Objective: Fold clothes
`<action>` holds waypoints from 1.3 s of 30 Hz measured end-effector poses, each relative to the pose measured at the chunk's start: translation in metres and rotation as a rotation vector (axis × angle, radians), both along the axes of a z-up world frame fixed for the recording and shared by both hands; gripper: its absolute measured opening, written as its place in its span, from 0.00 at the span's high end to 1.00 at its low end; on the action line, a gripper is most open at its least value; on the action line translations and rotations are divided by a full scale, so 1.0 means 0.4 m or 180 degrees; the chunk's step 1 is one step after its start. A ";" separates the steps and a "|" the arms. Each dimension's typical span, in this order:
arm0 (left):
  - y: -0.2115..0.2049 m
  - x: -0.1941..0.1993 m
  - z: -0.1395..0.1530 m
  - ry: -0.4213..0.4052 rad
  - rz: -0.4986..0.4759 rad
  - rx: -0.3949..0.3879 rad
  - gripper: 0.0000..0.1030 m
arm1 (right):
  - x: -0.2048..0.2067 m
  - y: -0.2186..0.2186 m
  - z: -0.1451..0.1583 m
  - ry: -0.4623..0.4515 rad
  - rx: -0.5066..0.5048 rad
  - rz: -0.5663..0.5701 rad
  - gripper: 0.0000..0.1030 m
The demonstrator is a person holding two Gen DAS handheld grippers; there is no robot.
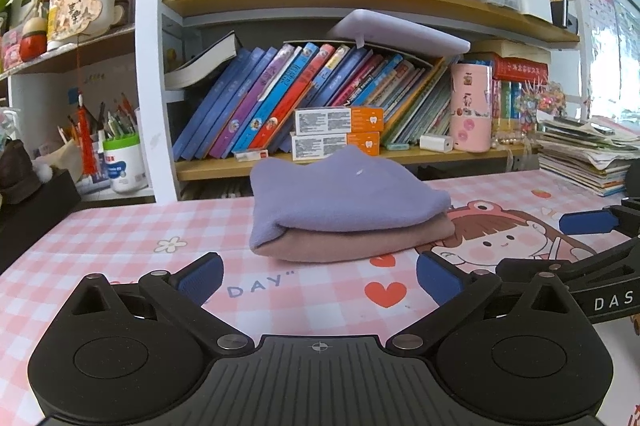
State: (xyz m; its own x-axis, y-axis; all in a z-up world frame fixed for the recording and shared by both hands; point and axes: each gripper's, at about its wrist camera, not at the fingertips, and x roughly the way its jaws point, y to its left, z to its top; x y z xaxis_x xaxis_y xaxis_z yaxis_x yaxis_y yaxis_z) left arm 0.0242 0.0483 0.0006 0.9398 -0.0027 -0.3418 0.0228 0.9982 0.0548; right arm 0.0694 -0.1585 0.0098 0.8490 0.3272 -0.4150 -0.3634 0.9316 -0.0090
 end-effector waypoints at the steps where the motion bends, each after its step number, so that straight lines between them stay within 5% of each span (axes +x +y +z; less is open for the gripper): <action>1: 0.000 0.000 0.000 0.0001 0.0002 0.0003 0.00 | 0.000 0.001 0.000 0.0000 -0.0001 0.0001 0.03; 39: -0.005 0.005 -0.002 0.0026 -0.0023 0.0052 0.00 | 0.005 -0.002 -0.002 0.0024 -0.0006 -0.0006 0.02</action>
State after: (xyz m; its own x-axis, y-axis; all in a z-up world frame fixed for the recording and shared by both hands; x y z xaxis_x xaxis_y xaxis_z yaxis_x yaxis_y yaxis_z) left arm 0.0261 0.0462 -0.0002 0.9369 -0.0037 -0.3496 0.0304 0.9970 0.0708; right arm 0.0715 -0.1594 0.0089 0.8464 0.3249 -0.4220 -0.3618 0.9322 -0.0080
